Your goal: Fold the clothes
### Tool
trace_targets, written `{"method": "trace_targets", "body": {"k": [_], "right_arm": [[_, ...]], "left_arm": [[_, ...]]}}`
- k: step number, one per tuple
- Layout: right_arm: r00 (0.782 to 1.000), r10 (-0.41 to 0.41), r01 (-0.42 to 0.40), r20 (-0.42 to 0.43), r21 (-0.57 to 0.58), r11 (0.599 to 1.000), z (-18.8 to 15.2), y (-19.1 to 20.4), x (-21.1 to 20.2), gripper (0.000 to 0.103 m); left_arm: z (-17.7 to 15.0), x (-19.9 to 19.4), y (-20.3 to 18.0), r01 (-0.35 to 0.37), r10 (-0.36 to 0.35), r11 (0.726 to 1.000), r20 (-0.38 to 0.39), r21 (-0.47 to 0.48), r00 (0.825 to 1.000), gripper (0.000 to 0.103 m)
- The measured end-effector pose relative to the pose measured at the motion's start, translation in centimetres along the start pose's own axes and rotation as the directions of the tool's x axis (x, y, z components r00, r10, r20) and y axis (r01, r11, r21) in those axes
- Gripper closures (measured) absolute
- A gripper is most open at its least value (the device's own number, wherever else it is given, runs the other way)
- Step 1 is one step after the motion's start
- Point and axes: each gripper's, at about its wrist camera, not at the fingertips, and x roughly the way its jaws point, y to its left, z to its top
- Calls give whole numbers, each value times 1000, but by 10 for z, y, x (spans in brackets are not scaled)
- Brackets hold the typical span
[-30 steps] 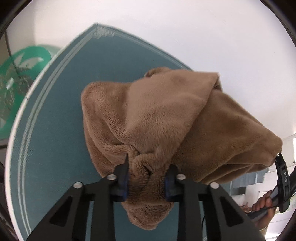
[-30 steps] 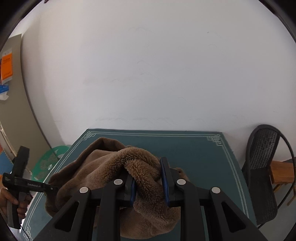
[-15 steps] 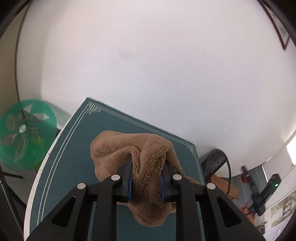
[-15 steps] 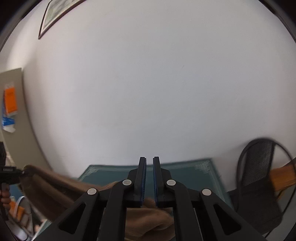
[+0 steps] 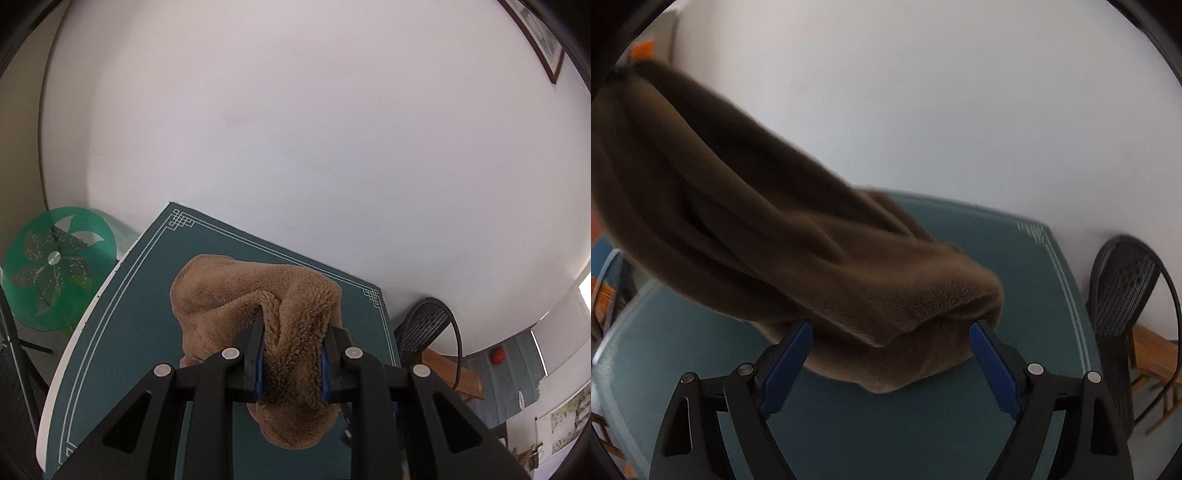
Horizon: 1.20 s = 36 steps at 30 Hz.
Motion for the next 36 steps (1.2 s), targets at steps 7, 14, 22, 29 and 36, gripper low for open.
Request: {"method": "trace_targets", "body": {"k": [7, 14, 22, 29, 36], "right_arm": [[966, -245, 239, 83, 74, 968, 37, -39, 21, 14], [840, -416, 382, 348, 166, 909, 87, -66, -51, 14], [821, -396, 376, 412, 132, 917, 107, -73, -80, 13], [952, -219, 239, 212, -73, 968, 53, -28, -33, 2], [923, -373, 382, 95, -341, 859, 20, 24, 37, 2]], "left_arm": [[-7, 1, 4, -52, 52, 999, -11, -3, 999, 79], [-25, 36, 32, -129, 129, 992, -78, 3, 989, 79], [-58, 90, 63, -223, 228, 974, -177, 47, 957, 79], [-57, 85, 85, -210, 206, 978, -173, -6, 963, 78], [-60, 92, 94, -212, 205, 977, -190, -20, 960, 78]]}}
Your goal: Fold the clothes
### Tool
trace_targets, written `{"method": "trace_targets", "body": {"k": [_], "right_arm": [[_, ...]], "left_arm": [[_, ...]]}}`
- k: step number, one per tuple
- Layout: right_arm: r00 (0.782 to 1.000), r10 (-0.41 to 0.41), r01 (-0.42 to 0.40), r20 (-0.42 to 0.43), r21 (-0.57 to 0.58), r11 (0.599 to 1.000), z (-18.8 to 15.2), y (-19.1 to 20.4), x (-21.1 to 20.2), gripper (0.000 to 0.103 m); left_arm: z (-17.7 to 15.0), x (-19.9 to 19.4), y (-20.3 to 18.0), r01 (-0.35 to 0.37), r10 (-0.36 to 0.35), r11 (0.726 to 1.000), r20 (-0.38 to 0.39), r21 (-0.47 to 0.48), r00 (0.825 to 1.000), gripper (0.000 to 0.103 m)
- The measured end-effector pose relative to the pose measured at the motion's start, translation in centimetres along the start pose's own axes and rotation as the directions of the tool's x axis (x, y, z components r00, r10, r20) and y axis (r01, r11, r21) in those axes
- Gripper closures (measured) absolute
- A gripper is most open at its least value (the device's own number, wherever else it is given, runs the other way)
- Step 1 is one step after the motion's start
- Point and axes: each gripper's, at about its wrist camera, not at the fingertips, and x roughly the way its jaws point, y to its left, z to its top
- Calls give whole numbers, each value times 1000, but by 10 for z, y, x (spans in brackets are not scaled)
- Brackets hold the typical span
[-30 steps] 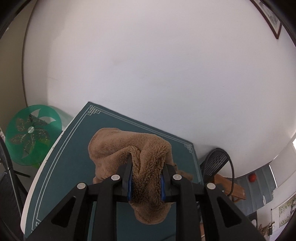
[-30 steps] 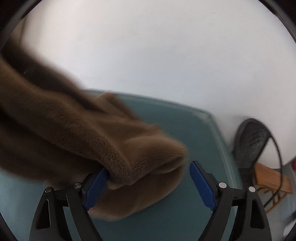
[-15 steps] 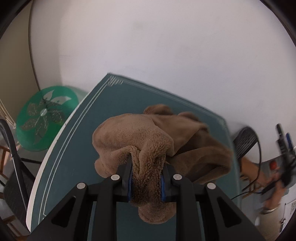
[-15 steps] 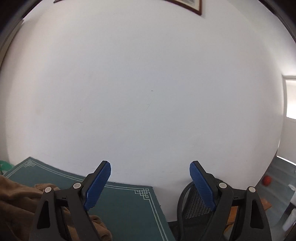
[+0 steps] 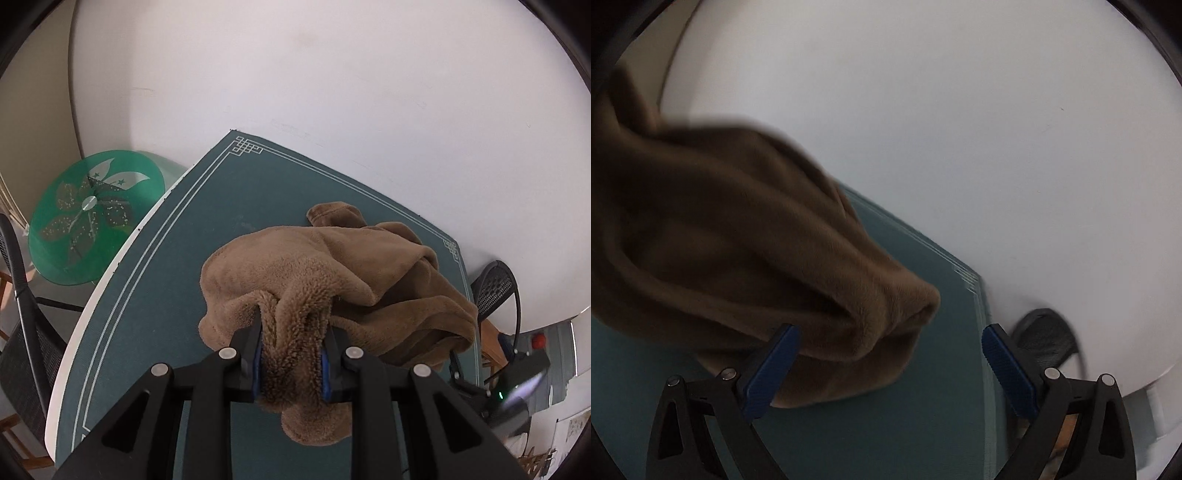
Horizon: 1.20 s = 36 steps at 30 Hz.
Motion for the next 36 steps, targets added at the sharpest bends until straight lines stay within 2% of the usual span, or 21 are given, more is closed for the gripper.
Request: {"method": "trace_targets", "body": {"k": [4, 8, 10, 13, 14, 15, 16, 17, 18, 19, 21, 22, 26, 32, 34, 36], "right_arm": [[995, -81, 82, -54, 17, 996, 5, -7, 29, 2], [992, -120, 122, -27, 88, 989, 11, -24, 31, 2], [995, -104, 103, -1, 147, 984, 12, -35, 26, 3], [1000, -12, 15, -17, 231, 973, 5, -50, 18, 6], [999, 28, -20, -27, 254, 967, 4, -54, 19, 17], [997, 70, -57, -37, 275, 960, 4, -58, 22, 34], [994, 103, -86, -45, 290, 953, 4, -60, 23, 42], [990, 134, -113, -50, 302, 947, 3, -60, 23, 59], [985, 165, -139, -56, 315, 939, 2, -61, 23, 70], [981, 188, -160, -58, 319, 934, 5, -57, 23, 73], [974, 222, -193, -51, 334, 923, 6, -56, 29, 87], [972, 232, -205, -41, 341, 918, 9, -58, 27, 89], [972, 229, -229, 41, 357, 906, 28, -72, 9, 90], [958, 215, -266, 187, 312, 912, 77, -76, -43, 90], [950, 222, -281, 220, 292, 914, 96, -72, -54, 90], [946, 217, -280, 240, 271, 921, 96, -63, -67, 90]], "left_arm": [[-3, 6, 6, -8, 8, 1000, -26, -7, 1000, 76], [-3, 11, 18, -17, 16, 1000, -50, -21, 999, 75], [-2, 14, 21, -16, 14, 999, -58, -30, 998, 74], [-2, 18, 24, -17, 14, 999, -67, -38, 998, 74], [-2, 19, 23, -14, 11, 999, -71, -40, 997, 74], [-2, 21, 23, -11, 8, 999, -75, -42, 997, 73], [-3, 23, 22, -8, 5, 999, -80, -42, 997, 72], [-3, 24, 21, -7, 3, 999, -84, -42, 997, 71], [-3, 25, 20, -9, 6, 999, -85, -40, 996, 71], [-4, 26, 20, -12, 9, 999, -87, -38, 996, 71], [-4, 28, 20, -19, 15, 999, -92, -35, 996, 71], [-4, 29, 21, -24, 20, 999, -95, -39, 995, 69], [-5, 29, 28, -52, 45, 997, -98, -62, 994, 48], [-22, 20, 19, -65, 59, 996, -92, -64, 994, 37], [-28, 14, 6, -56, 54, 998, -86, -26, 995, 37], [-36, 5, -14, -52, 55, 998, -60, 39, 997, 37]]}}
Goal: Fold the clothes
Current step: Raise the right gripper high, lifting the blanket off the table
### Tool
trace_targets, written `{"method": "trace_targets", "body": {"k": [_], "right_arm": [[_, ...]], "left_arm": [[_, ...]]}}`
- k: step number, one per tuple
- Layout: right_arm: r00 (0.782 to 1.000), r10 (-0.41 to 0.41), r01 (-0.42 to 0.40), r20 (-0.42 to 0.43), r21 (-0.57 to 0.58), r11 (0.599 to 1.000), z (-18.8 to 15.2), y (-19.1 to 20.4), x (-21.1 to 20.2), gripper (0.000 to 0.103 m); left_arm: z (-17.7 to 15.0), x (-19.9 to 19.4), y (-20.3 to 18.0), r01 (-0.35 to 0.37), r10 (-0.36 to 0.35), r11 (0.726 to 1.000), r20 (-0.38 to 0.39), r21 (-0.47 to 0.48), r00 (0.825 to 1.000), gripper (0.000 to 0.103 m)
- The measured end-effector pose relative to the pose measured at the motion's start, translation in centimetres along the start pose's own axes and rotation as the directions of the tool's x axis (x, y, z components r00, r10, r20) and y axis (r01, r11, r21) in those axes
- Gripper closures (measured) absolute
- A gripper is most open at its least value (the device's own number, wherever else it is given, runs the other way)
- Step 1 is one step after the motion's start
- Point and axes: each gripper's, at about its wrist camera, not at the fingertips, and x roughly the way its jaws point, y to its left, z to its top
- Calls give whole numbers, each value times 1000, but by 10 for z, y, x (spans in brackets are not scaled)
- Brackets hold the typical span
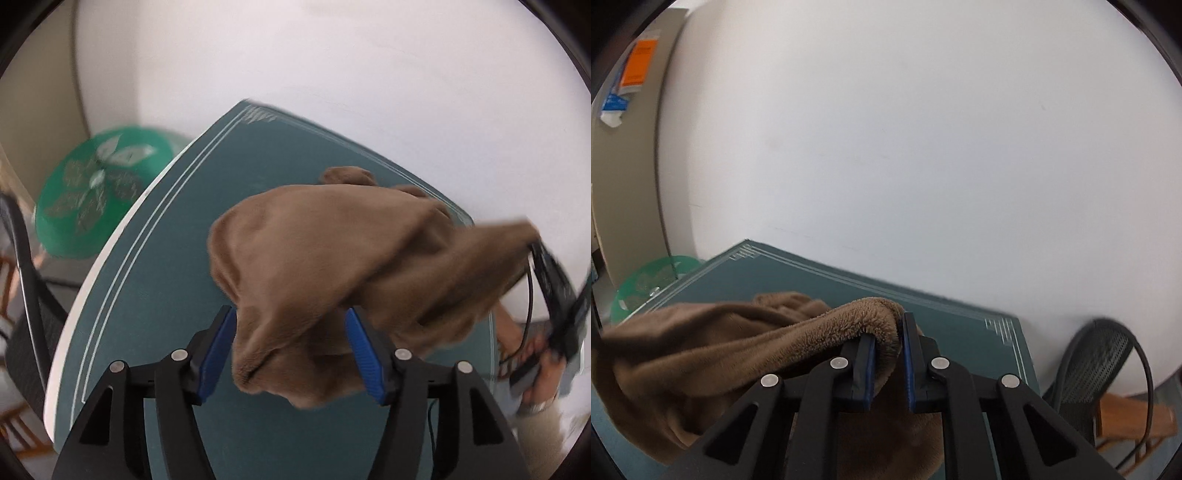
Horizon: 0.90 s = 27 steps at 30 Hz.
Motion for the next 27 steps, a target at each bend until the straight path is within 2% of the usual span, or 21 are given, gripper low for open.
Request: {"method": "trace_targets", "body": {"k": [2, 4, 7, 8, 9, 11, 14, 15, 18, 22, 23, 24, 26, 27], "right_arm": [[1000, 2, -1, 18, -22, 1000, 1, 7, -6, 90], [999, 5, -3, 35, -40, 999, 4, 12, -9, 90], [998, 3, 1, 61, -63, 998, 7, 20, -20, 90], [998, 0, 5, 69, -73, 997, 8, 20, -20, 90], [997, -2, 8, 77, -83, 997, 8, 20, -19, 90], [996, -7, 16, 90, -103, 995, 6, 22, -22, 90], [995, -19, 32, 101, -132, 991, 5, 26, -31, 90], [994, -24, 39, 105, -142, 989, 4, 27, -35, 90], [993, -35, 53, 114, -162, 985, 1, 29, -41, 90], [990, -40, 62, 135, -169, 984, -3, 31, -48, 90], [989, -40, 64, 141, -169, 984, -4, 32, -51, 90], [988, -41, 66, 148, -169, 983, -4, 33, -54, 90], [985, -46, 74, 164, -174, 982, -7, 35, -55, 90], [984, -49, 80, 173, -178, 981, -9, 37, -55, 90]], "left_arm": [[-8, -6, -19, 25, -26, 999, 15, 44, 1000, 29], [-17, -1, -40, 115, -113, 991, -29, 70, 993, 26], [-28, 24, -68, 246, -236, 967, -134, 64, 963, 26], [-30, 32, -76, 279, -267, 958, -162, 58, 950, 26], [-30, 40, -81, 288, -276, 956, -173, 49, 945, 26], [-27, 54, -85, 287, -282, 958, -178, 2, 943, 26], [-17, 72, -78, 326, -352, 932, -177, -159, 919, 26], [-15, 75, -75, 321, -352, 928, -168, -189, 921, 26], [-10, 87, -68, 258, -302, 934, -161, -247, 940, 26], [-17, 108, -67, 119, -180, 954, -209, -275, 961, 26], [-19, 112, -68, 80, -141, 960, -218, -268, 966, 26], [-22, 115, -70, 17, -71, 972, -223, -235, 972, 26], [-27, 119, -71, -82, 43, 981, -220, -175, 975, 26], [-29, 119, -69, -112, 77, 981, -210, -158, 975, 26]]}}
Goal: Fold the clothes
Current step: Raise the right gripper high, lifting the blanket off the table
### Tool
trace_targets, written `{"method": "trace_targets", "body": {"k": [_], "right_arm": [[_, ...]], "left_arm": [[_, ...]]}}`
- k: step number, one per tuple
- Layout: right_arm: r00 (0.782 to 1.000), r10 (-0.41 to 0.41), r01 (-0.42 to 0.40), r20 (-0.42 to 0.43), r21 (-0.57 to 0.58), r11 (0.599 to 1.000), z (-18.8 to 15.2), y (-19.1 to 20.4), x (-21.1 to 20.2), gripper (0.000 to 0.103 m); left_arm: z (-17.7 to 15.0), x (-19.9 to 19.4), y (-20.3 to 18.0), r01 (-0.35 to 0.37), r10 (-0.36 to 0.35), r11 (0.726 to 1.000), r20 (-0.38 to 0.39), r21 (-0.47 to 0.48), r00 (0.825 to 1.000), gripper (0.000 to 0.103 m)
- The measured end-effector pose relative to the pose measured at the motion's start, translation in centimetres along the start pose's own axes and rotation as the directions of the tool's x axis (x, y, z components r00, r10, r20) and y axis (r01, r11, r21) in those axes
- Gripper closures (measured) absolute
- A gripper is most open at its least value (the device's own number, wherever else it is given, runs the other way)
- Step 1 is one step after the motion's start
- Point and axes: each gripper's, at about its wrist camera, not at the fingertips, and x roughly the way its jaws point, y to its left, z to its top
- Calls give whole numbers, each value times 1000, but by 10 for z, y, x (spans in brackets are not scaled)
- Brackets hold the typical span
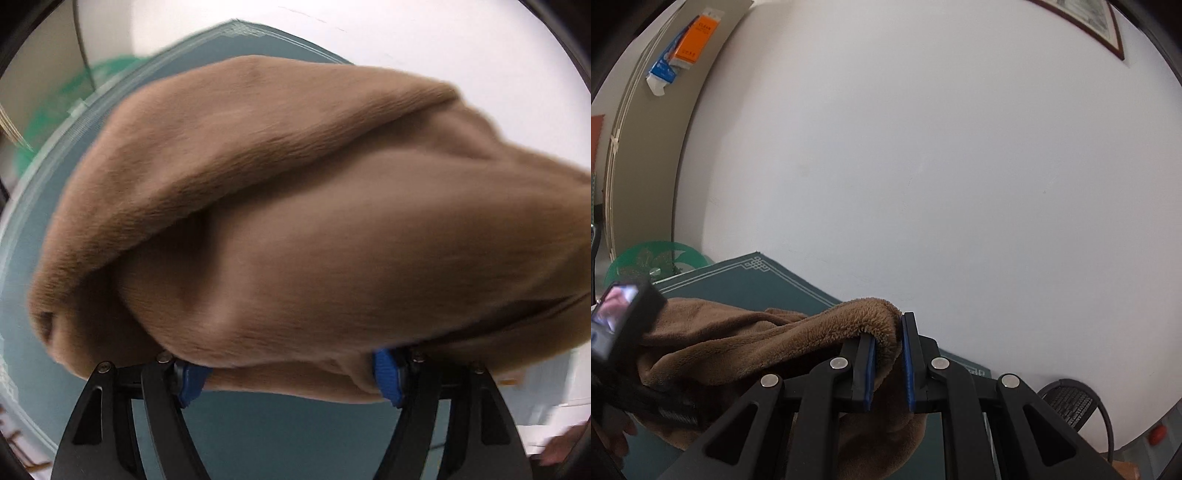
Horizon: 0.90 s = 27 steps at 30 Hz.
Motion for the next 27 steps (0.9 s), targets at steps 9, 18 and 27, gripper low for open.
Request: {"method": "trace_targets", "body": {"k": [9, 18, 27], "right_arm": [[997, -67, 67, 26, -3, 998, -12, -7, -4, 89], [989, -131, 121, 64, 144, 982, 5, -49, -13, 89], [989, -110, 100, 94, 102, 990, 12, -46, -30, 89]], "left_arm": [[-2, -90, 12, -128, 132, 991, 347, -36, 929, 27], [-6, -240, 8, -146, 139, 988, 740, -55, 658, 33], [-14, -205, 21, -21, -18, 997, 513, 70, 858, 33]]}}
